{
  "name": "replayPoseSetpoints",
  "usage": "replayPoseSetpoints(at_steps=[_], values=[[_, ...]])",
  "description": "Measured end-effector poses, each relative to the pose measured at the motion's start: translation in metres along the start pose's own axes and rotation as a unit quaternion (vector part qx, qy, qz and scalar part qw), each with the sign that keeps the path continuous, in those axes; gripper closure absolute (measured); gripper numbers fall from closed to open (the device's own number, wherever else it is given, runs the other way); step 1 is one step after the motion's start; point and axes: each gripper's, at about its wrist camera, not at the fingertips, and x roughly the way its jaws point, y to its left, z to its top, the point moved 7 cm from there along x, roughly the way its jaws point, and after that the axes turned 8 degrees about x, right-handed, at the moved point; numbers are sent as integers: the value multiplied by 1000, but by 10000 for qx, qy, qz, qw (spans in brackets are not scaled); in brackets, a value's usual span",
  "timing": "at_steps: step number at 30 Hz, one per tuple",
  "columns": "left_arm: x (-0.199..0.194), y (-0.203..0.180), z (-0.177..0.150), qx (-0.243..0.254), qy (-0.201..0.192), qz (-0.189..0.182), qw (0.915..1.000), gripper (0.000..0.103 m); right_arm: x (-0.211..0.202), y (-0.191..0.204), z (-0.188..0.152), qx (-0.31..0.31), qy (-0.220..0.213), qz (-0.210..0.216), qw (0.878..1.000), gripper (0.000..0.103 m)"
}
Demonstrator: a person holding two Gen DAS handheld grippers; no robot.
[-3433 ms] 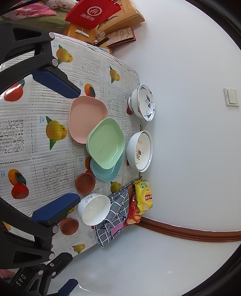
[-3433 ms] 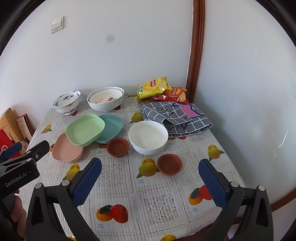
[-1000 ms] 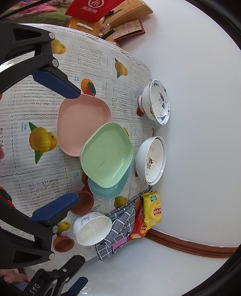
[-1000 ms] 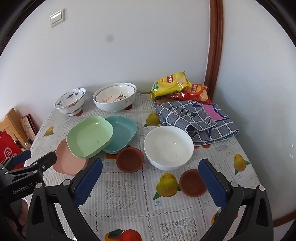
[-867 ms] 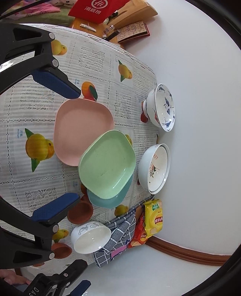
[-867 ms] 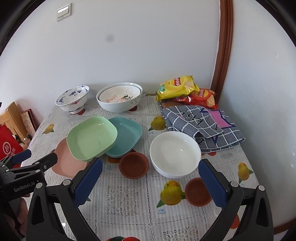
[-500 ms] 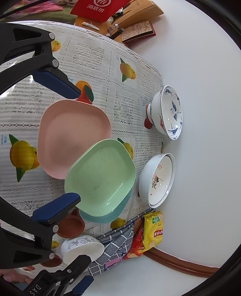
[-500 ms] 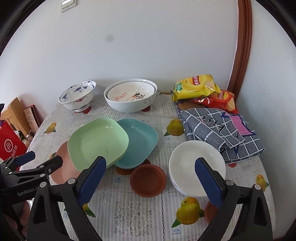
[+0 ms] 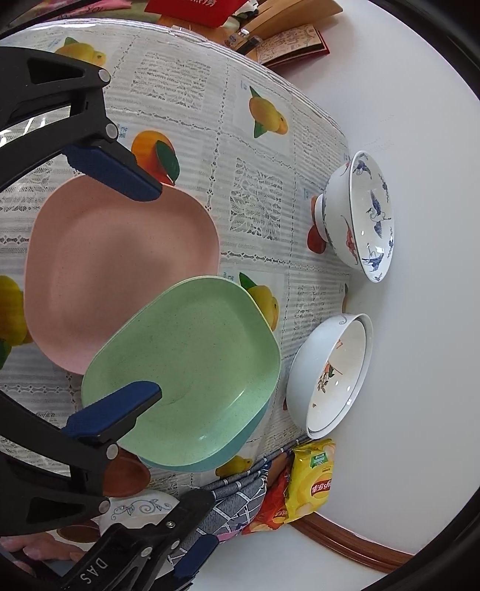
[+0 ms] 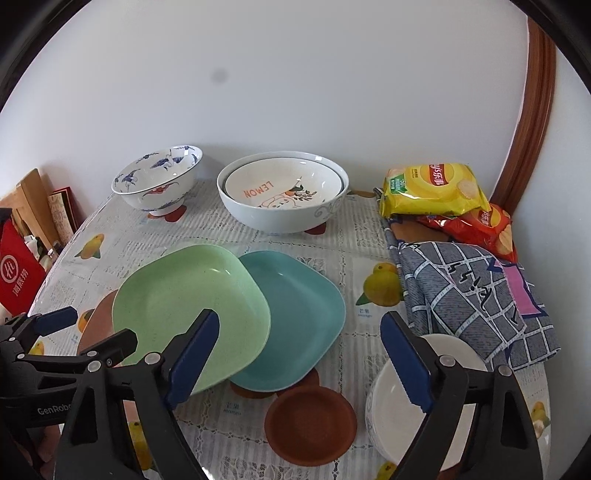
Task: Organize plates and bowls
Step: 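Reach both grippers to the green plate rim and close them on it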
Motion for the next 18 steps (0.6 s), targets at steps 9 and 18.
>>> replayPoseSetpoints(at_steps=[9, 18], values=[[22, 0, 4, -60, 46, -92, 9999, 8, 46, 14, 4, -186, 243, 189, 9994, 26], [35, -5, 5, -41, 86, -151, 9998, 24, 72, 25, 0, -439, 438, 223, 9978, 43]])
